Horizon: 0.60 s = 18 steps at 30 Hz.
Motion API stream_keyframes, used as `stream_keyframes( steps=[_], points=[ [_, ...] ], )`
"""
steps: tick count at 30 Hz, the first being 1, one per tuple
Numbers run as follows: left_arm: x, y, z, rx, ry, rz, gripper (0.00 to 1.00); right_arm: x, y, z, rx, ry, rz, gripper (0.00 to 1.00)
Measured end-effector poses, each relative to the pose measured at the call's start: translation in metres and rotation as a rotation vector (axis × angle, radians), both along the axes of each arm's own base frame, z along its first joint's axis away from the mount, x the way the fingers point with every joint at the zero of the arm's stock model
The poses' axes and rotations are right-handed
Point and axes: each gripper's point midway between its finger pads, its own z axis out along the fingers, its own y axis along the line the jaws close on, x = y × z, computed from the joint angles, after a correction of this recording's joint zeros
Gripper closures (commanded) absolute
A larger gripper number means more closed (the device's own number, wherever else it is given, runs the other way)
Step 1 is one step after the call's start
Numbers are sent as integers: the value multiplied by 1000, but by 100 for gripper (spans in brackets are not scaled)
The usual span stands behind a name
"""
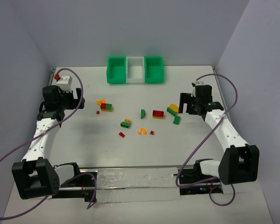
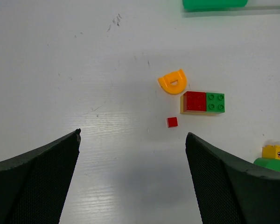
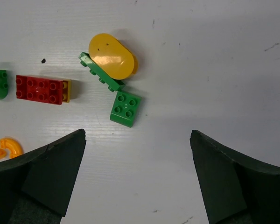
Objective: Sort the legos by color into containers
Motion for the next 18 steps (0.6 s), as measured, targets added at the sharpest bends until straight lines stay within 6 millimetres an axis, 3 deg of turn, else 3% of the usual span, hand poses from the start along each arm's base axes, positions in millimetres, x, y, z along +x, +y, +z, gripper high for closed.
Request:
stream_keyframes(
  steps=[4, 12, 18],
  points=[
    [2, 6, -1, -14, 6, 59, 1, -1, 2, -2, 22, 11, -35, 0],
    [8, 21, -27, -28, 88, 199, 1, -11, 9, -21, 54, 110, -90, 0],
    [7, 24, -21, -19, 69, 217, 1, -18, 14, -44, 44, 203, -111, 0]
  ],
)
